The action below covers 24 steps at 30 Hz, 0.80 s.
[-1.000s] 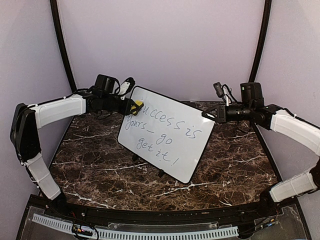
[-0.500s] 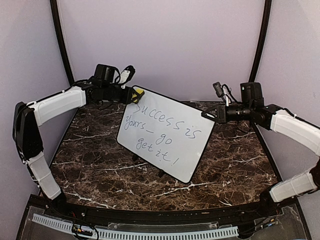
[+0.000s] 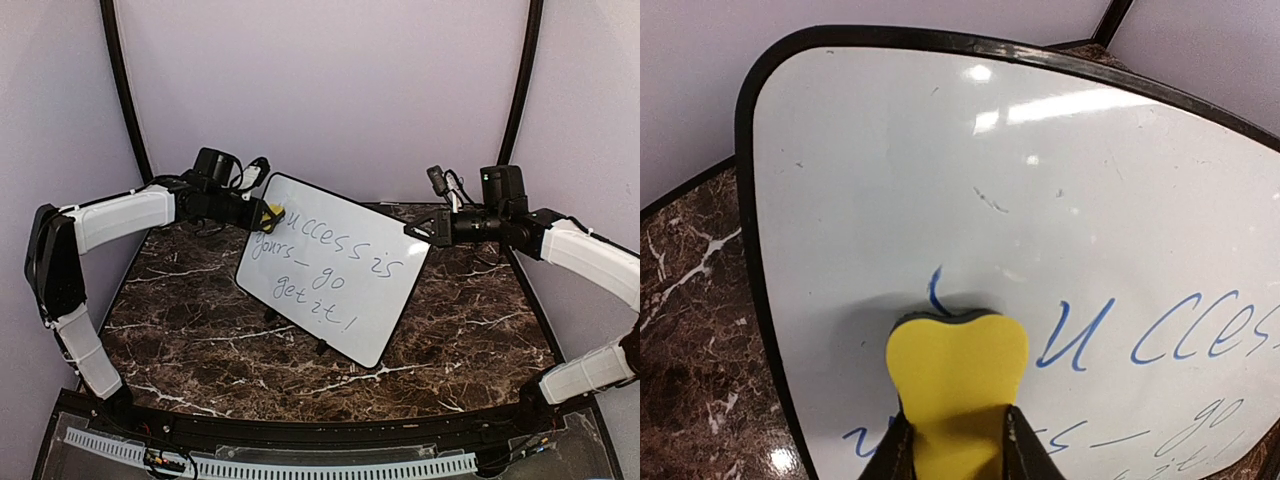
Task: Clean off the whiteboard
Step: Erase the center of the whiteboard.
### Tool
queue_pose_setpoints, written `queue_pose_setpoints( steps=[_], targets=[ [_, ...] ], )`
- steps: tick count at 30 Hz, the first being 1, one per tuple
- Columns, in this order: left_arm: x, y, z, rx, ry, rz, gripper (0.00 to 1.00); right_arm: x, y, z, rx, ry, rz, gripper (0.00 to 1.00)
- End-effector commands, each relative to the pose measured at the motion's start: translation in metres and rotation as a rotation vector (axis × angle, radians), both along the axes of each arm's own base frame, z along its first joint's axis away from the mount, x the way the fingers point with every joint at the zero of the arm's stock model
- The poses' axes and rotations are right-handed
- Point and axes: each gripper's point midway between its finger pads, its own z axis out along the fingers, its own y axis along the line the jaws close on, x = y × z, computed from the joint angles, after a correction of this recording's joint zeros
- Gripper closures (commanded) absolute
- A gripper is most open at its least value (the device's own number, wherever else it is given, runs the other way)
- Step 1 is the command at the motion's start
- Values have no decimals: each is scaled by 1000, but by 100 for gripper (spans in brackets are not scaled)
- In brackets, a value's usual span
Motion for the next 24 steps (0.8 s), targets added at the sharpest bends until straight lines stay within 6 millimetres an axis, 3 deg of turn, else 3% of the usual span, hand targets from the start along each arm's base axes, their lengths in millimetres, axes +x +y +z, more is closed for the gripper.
queue_pose_setpoints(
  steps=[1,8,13,24],
  targets=[
    [-10,8,-6,20,39,20,87,-5,12,25,8,-159,91,100],
    [16,-7,28,-14,-40,6,87,-5,12,25,7,-160,91,100],
    [24,-18,41,-37,-53,-23,87,-6,11,25,4,-158,88,100],
    [-9,-22,13,-13,13,-70,87,-5,12,25,4,-157,89,100]
  ],
)
